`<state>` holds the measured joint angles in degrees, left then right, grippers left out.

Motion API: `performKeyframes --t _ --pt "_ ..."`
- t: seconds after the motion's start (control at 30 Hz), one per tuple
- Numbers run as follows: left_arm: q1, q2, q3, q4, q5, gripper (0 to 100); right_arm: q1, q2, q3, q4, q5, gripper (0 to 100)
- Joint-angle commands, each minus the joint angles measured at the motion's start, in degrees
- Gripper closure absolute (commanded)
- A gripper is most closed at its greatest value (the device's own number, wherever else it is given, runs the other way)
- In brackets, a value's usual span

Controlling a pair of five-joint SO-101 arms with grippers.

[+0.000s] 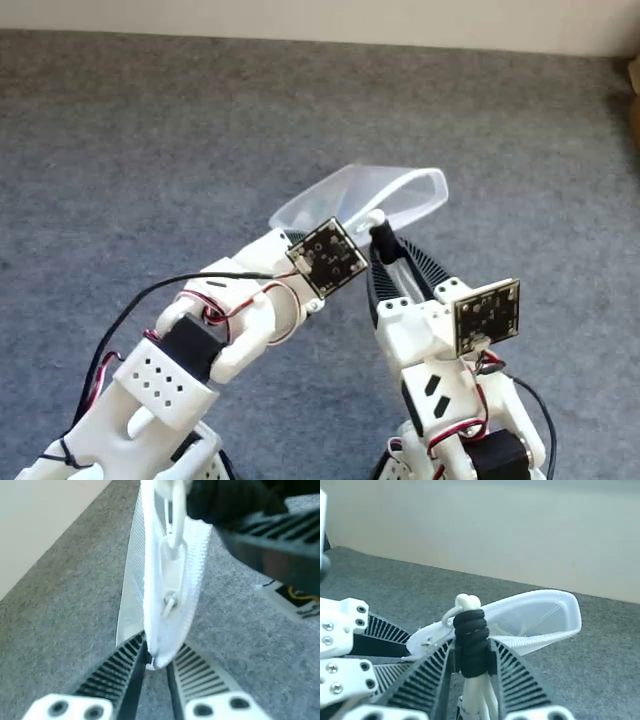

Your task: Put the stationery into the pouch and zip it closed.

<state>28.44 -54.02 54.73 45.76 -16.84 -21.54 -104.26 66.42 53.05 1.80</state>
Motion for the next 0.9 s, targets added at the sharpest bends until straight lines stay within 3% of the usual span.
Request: performKeyframes --t 0.0,0.2,0.47,0.87 --pt "-0.40 -1.01 0.13 -0.26 0.97 99 2.07 -0.40 -0.31 -2.59 -0.26 99.4" --pt "-1.71 -1.01 0.13 -0.35 0.97 99 9.45 -0.40 6.46 -11.65 -0.44 99.4" --pt "-1.80 -1.01 0.13 -0.18 0.97 99 9.89 -0.40 7.78 -11.65 -0.26 99.4" --pt "-1.89 -1.01 0.22 -0.18 0.97 99 17.19 -0.40 7.69 -13.14 -0.44 99.4"
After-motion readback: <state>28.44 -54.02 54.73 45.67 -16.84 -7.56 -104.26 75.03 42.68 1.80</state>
